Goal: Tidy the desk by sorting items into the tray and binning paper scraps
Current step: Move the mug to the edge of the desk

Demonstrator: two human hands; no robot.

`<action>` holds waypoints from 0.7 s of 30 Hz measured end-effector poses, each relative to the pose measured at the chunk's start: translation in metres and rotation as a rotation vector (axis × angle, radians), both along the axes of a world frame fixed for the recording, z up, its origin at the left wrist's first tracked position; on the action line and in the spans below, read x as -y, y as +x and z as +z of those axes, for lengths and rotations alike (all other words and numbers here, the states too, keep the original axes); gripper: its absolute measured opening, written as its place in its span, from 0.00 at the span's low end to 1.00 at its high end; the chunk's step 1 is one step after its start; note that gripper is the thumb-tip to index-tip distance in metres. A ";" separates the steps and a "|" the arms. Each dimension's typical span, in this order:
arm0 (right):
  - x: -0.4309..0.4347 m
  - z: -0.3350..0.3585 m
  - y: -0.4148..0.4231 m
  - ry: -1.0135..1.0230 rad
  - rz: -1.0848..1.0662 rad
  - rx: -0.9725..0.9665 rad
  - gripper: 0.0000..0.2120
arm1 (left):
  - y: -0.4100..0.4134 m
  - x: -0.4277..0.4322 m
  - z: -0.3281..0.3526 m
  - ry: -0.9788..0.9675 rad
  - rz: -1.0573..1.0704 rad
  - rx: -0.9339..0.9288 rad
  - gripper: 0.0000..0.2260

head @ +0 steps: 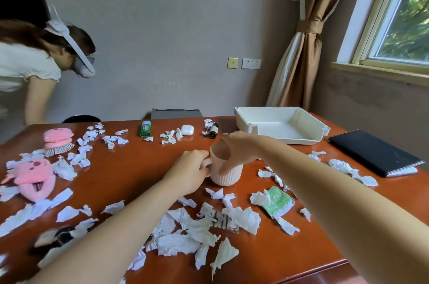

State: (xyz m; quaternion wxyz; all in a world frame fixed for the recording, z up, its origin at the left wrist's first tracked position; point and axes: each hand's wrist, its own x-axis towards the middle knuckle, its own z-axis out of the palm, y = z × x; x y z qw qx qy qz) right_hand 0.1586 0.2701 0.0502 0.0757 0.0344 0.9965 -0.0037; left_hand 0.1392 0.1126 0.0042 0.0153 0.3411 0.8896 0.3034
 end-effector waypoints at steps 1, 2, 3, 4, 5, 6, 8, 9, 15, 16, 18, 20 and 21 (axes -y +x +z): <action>0.003 0.003 0.001 -0.002 0.015 -0.017 0.42 | 0.000 0.004 0.004 0.003 0.007 -0.009 0.05; 0.008 0.008 0.003 -0.001 0.031 -0.029 0.42 | 0.001 0.010 0.007 0.009 0.012 -0.017 0.05; 0.013 0.012 0.005 0.001 0.050 -0.038 0.42 | 0.002 0.016 0.010 0.013 0.015 -0.023 0.06; 0.020 0.017 0.006 0.004 0.071 -0.044 0.42 | 0.004 0.024 0.013 0.019 0.016 -0.030 0.07; 0.028 0.022 0.007 0.008 0.095 -0.050 0.41 | 0.006 0.033 0.016 0.024 0.019 -0.038 0.08; 0.036 0.026 0.008 0.011 0.118 -0.056 0.41 | 0.008 0.042 0.019 0.030 0.026 -0.048 0.09; 0.056 0.035 0.007 0.018 0.174 -0.074 0.39 | 0.012 0.064 0.026 0.041 0.050 -0.077 0.10; 0.067 0.039 0.006 0.018 0.207 -0.083 0.39 | 0.014 0.076 0.030 0.048 0.063 -0.095 0.09; 0.147 0.060 -0.019 0.040 0.390 -0.108 0.38 | 0.015 0.161 0.049 0.094 0.188 -0.224 0.04; 0.163 0.063 -0.023 0.057 0.435 -0.097 0.36 | 0.014 0.176 0.050 0.094 0.221 -0.248 0.03; 0.195 0.068 -0.033 0.128 0.531 -0.083 0.32 | 0.011 0.207 0.049 0.092 0.298 -0.300 0.03; 0.228 0.070 -0.042 0.182 0.623 -0.097 0.29 | 0.008 0.237 0.048 0.094 0.369 -0.328 0.04; 0.244 0.071 -0.047 0.169 0.643 -0.107 0.29 | 0.007 0.251 0.047 0.097 0.399 -0.341 0.05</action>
